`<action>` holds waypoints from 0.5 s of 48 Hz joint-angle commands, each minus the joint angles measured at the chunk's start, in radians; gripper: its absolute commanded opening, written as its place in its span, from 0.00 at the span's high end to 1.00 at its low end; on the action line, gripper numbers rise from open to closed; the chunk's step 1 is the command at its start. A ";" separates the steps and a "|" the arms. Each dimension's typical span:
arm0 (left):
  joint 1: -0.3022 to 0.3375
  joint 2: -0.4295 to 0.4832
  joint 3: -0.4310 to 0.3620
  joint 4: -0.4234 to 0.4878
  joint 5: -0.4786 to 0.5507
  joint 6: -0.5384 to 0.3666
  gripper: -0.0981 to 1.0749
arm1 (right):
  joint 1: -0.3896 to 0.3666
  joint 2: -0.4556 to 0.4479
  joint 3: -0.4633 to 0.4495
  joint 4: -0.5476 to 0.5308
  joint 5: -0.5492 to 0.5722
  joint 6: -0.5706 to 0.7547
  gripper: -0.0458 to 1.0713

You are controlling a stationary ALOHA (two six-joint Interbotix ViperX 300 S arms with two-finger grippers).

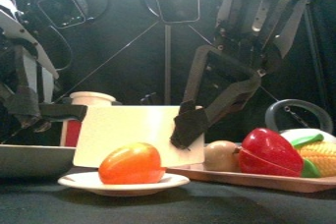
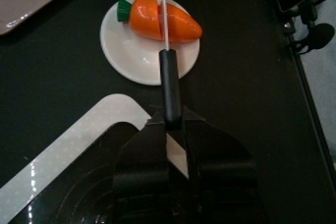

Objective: Cut carrot

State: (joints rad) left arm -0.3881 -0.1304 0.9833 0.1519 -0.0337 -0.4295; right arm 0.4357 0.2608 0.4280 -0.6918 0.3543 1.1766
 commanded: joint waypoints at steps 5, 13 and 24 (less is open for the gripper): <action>-0.015 -0.002 0.008 -0.002 0.015 -0.002 0.79 | 0.023 -0.002 0.005 0.012 -0.002 0.002 0.67; -0.014 0.002 0.008 -0.002 0.014 0.000 0.79 | 0.023 0.006 0.005 0.012 -0.012 0.002 0.67; -0.012 0.008 0.008 -0.002 0.014 0.000 0.79 | 0.020 0.014 0.005 0.012 -0.020 0.002 0.67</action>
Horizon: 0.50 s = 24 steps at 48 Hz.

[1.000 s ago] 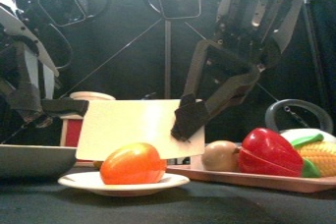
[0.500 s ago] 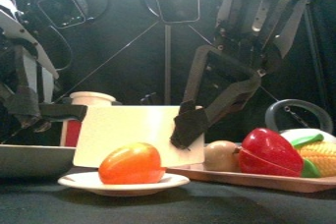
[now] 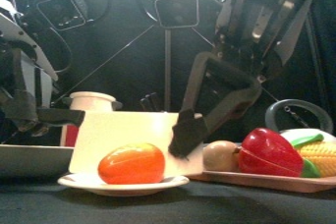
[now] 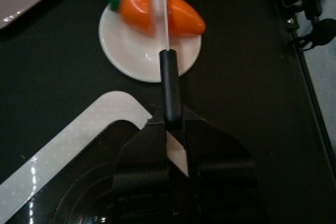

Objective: Cut carrot

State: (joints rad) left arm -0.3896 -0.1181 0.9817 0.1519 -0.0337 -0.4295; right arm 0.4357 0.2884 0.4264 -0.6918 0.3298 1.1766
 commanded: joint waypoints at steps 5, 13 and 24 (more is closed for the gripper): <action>-0.009 -0.005 0.011 -0.002 0.015 0.000 0.79 | 0.021 -0.012 0.006 0.011 0.003 0.002 0.67; -0.009 -0.002 0.011 -0.002 0.014 -0.002 0.79 | 0.020 -0.006 0.006 0.012 -0.002 0.002 0.67; -0.009 -0.005 -0.002 -0.002 0.015 0.002 0.79 | 0.020 -0.015 0.002 0.011 -0.005 -0.003 0.67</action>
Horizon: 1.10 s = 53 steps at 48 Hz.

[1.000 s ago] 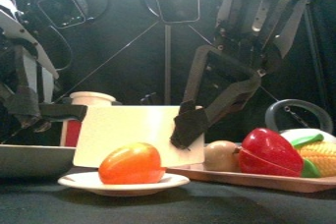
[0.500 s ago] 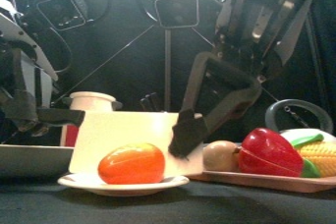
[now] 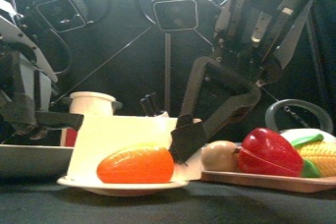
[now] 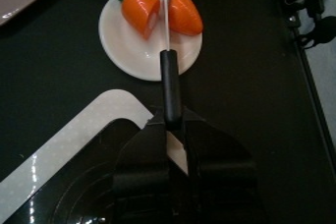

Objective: Cut carrot

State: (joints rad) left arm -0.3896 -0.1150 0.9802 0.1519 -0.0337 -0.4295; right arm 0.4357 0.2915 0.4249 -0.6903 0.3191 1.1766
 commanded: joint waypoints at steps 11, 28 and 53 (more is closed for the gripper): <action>-0.011 -0.044 -0.018 -0.002 0.046 0.000 0.79 | 0.020 -0.080 -0.002 0.005 0.035 -0.005 0.67; 0.037 -0.190 -0.021 0.018 0.089 0.002 0.79 | -0.015 -0.170 -0.002 -0.074 0.110 0.006 0.65; 0.097 -0.413 0.074 -0.003 0.066 -0.003 0.79 | -0.092 -0.190 0.021 -0.092 0.106 -0.005 0.21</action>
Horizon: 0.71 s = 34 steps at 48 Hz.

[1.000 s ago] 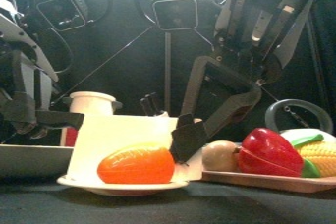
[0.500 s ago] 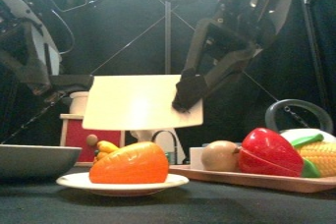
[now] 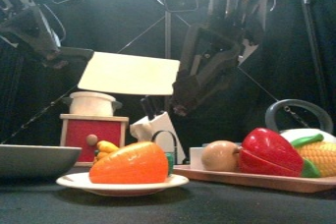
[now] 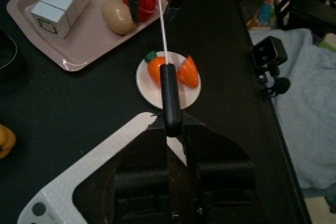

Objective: Cut carrot

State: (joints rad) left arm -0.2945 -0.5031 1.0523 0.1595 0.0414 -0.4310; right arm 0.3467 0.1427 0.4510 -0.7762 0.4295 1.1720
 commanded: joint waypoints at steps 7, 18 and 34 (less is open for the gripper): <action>0.002 -0.043 0.026 -0.057 -0.008 -0.002 0.79 | -0.002 -0.061 0.012 -0.006 -0.002 0.005 0.16; 0.002 -0.046 0.028 -0.066 -0.009 0.003 0.79 | -0.003 -0.100 0.061 -0.008 0.011 0.009 0.16; 0.020 -0.046 0.041 -0.064 -0.017 0.000 0.79 | -0.031 -0.164 0.092 -0.054 0.011 0.008 0.16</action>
State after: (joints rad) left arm -0.2823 -0.5446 1.1014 0.0966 0.0353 -0.4310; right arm 0.3298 0.0491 0.5430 -0.8145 0.4418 1.1720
